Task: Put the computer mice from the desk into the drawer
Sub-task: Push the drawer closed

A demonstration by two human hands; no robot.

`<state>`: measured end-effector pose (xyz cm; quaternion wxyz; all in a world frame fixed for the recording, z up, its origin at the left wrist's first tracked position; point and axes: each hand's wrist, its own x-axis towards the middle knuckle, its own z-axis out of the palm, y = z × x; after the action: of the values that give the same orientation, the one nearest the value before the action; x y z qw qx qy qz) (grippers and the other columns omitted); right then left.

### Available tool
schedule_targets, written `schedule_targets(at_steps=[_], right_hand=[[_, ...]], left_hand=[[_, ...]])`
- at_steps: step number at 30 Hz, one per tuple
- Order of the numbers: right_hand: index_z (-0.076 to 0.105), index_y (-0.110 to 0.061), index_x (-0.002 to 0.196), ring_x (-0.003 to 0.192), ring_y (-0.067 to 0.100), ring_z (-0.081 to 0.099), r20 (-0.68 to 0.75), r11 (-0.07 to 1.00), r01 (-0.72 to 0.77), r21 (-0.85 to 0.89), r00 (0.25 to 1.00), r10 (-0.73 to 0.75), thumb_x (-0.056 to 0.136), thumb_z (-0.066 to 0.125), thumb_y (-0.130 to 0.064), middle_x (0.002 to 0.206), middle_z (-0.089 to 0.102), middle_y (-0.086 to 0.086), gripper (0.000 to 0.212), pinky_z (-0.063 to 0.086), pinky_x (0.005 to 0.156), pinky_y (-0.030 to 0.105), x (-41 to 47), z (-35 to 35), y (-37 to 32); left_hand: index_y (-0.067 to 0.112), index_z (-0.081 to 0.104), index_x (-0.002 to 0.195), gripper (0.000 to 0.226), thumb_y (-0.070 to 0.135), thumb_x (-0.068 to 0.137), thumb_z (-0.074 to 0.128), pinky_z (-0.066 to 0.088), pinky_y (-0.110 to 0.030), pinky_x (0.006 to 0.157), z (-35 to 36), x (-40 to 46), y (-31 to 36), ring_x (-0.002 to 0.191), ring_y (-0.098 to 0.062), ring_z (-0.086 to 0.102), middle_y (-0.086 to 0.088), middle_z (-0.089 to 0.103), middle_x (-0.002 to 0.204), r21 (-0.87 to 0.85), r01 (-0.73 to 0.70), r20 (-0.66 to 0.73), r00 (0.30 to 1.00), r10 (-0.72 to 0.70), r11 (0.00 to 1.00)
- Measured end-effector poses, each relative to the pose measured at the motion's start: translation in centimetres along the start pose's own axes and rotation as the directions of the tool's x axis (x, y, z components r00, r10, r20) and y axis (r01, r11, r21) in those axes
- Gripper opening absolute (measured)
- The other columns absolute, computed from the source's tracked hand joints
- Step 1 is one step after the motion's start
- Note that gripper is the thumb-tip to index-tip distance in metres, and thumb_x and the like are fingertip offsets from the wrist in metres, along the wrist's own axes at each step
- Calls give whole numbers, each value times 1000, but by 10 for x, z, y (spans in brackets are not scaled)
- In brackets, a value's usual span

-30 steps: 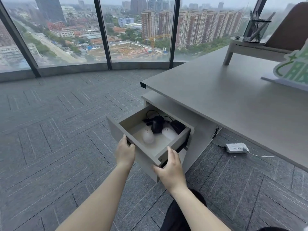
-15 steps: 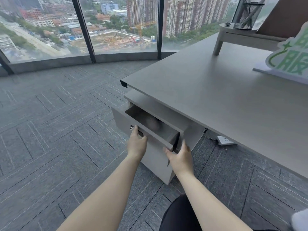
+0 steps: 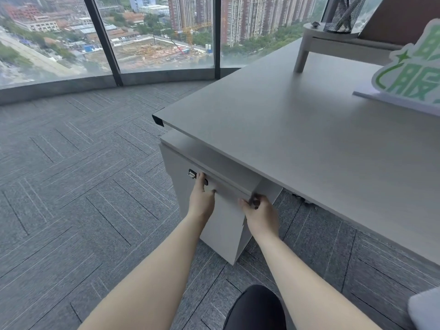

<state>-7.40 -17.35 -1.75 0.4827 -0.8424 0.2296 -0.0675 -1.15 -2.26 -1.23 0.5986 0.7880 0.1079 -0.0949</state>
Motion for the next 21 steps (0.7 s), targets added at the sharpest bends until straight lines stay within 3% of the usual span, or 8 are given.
schedule_targets(at_steps=[3,7,10,12,14,16,18,21], right_hand=[[63,-12,92,86,28,67,-7,1000,-3,15,1000,3,82,73,-43,92,73,7,34,52,72,36,7,-2,2],[65,-14,88,82,28,69,-1,1000,3,-14,1000,-3,81,72,-45,86,75,6,33,52,69,36,11,-3,3],[65,-15,89,81,25,68,5,998,18,-56,1000,-18,84,69,-44,86,75,4,30,46,63,30,9,-5,1],[63,-18,85,78,25,67,30,993,28,-115,999,-25,87,65,-42,82,74,3,25,42,60,29,5,-9,-2],[64,-17,82,78,27,67,38,989,28,-148,999,-23,90,60,-39,80,73,4,24,48,61,32,-2,-14,-7],[68,-14,90,82,25,68,49,988,44,-150,998,-37,92,55,-34,87,74,1,24,54,69,33,-15,-23,-16],[69,-16,98,82,20,67,100,985,104,-137,991,-91,94,53,-26,89,71,-4,20,51,66,27,-31,-35,-28],[72,-20,90,70,14,69,132,971,232,52,962,-237,93,55,-15,78,74,-5,18,53,64,26,-60,-61,-65]], left_hand=[[23,34,143,63,15,84,51,38,-54,110,5,8,1,134,-38,47,-11,42,152,17,-4,17,1000,3,1000],[28,24,152,71,15,88,50,39,-50,111,7,12,1,136,-33,46,1,32,158,42,-26,42,999,24,999],[28,31,149,65,11,88,47,44,-43,107,4,10,6,135,-31,46,-1,33,158,56,-18,43,999,15,998],[35,43,138,59,5,87,40,49,-37,82,2,1,12,108,-31,58,-7,52,136,69,-20,65,998,16,997],[33,49,132,56,3,87,38,41,-31,66,-2,-14,18,83,-24,54,-9,57,113,70,-33,49,998,30,997],[16,47,141,55,5,88,42,45,-29,81,-8,-30,12,101,-19,58,-2,56,128,71,-34,7,999,33,997],[9,54,135,53,10,83,48,45,-39,103,-16,-48,1,120,-23,57,-4,59,135,60,-23,-14,1000,24,998],[12,68,114,40,8,78,52,52,-43,94,-32,-78,-13,104,-26,66,-5,72,108,59,-14,5,1000,14,998]])
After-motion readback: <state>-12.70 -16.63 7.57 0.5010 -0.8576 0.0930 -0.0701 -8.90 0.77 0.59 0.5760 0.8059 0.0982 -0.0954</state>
